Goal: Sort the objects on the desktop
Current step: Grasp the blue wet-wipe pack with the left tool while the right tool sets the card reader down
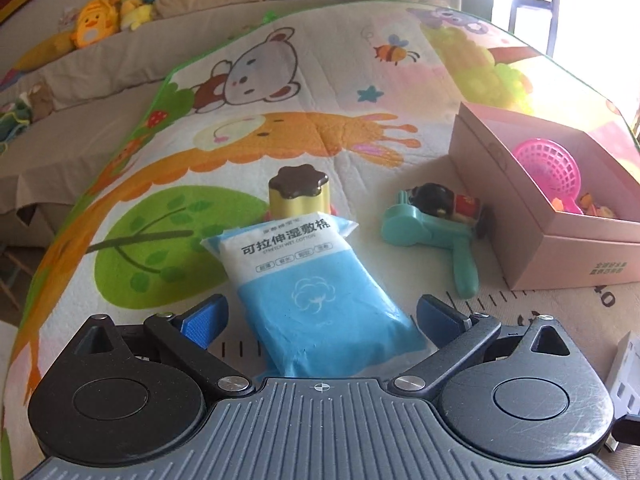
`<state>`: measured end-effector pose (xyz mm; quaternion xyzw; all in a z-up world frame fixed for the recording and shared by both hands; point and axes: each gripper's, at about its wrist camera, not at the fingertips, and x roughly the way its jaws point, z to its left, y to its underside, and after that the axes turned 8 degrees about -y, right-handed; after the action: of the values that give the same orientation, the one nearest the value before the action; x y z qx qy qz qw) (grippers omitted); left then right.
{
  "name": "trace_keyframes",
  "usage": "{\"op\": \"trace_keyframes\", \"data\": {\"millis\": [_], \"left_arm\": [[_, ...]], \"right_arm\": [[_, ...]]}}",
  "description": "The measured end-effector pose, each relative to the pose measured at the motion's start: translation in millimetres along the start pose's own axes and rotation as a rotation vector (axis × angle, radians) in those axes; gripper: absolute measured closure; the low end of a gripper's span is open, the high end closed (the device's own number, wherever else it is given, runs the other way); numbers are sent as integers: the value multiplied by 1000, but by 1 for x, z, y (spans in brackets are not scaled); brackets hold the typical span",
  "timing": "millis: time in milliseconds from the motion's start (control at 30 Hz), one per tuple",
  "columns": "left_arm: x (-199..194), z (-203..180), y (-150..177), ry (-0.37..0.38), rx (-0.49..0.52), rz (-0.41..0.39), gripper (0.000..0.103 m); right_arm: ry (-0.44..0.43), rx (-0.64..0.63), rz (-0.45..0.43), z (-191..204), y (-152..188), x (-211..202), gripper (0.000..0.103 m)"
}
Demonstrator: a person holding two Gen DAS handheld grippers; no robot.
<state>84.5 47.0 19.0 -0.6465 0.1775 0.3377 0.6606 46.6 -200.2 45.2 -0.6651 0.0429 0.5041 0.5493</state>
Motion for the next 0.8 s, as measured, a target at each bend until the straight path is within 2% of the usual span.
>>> {"op": "trace_keyframes", "data": {"millis": [33,67,200,367,533,600,667,800], "left_arm": [[0,1,1,-1,-1,3,6],[1,1,2,-3,1,12,19],[-6,3,6,-12,2,9,40],[-29,-2,21,9,44,-4,42],[-67,-7,51,171,84,22,42],[-80,-11,63,198,122,17,39],[-88,-14,71,191,155,11,37],[-89,-12,74,119,182,-9,22]], "right_arm": [[5,12,-11,-3,2,-1,5],[8,22,-16,-5,3,-2,5],[16,81,-26,-15,10,-1,3],[7,138,-48,-23,16,-1,0],[6,152,-64,-26,21,-4,0],[7,156,-68,-27,22,-5,0],[10,167,-73,-29,23,-6,0],[13,175,-83,-28,25,-8,0]]}}
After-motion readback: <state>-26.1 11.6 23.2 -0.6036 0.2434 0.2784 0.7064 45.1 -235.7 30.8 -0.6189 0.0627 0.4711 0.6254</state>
